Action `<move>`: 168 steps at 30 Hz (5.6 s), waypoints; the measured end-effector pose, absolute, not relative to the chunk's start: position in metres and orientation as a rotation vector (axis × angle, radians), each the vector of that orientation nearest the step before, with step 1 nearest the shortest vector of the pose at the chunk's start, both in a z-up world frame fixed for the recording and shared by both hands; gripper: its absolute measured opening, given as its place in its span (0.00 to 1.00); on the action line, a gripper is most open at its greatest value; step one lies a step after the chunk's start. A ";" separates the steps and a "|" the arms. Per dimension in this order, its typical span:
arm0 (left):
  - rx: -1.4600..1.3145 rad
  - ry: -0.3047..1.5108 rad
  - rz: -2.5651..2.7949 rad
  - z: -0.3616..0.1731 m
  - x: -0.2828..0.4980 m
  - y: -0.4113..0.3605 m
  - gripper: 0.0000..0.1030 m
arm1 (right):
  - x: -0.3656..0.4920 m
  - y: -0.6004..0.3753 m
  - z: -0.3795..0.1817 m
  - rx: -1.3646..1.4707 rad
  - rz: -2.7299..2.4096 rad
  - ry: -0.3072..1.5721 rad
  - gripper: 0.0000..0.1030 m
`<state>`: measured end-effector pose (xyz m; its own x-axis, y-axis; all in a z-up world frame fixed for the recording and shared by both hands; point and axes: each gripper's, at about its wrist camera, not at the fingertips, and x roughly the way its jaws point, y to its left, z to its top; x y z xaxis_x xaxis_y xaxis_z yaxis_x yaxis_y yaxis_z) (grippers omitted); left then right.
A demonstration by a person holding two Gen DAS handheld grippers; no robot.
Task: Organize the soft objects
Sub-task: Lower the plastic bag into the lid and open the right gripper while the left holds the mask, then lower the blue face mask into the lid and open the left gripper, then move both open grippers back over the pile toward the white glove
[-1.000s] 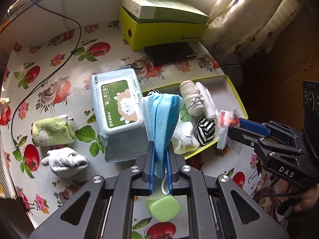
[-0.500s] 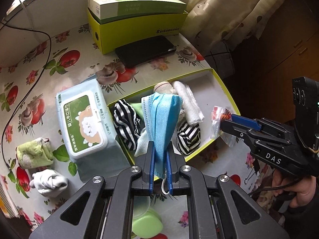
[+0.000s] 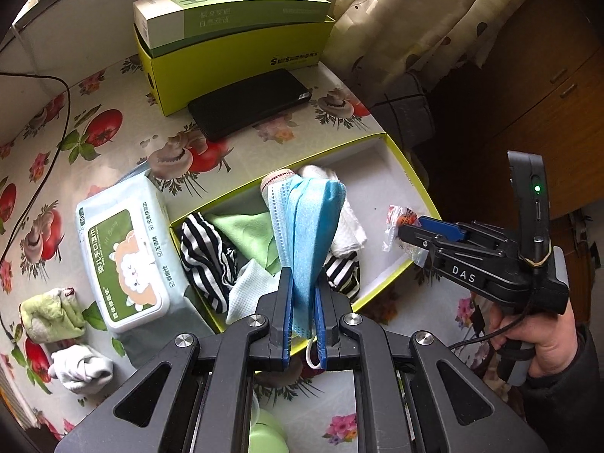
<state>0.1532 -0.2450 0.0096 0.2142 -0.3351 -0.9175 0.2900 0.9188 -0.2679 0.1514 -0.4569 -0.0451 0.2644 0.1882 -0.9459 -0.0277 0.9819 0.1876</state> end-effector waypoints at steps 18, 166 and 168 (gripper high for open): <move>0.000 1.290 -0.512 0.005 0.182 -0.288 0.10 | 0.128 -0.480 -0.020 0.196 0.134 1.202 0.30; -0.423 1.251 0.153 -0.020 0.034 0.041 0.37 | 0.101 -0.107 0.002 -0.317 0.871 1.294 0.47; -0.427 1.252 0.164 -0.023 0.033 0.046 0.37 | 0.104 -0.100 -0.004 -0.324 0.874 1.305 0.49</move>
<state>0.0326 0.0464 -0.0225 0.3142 -0.1108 -0.9429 -0.3496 0.9099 -0.2234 0.1042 -0.0998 -0.0039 0.0097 0.3749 -0.9270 -0.7147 0.6510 0.2558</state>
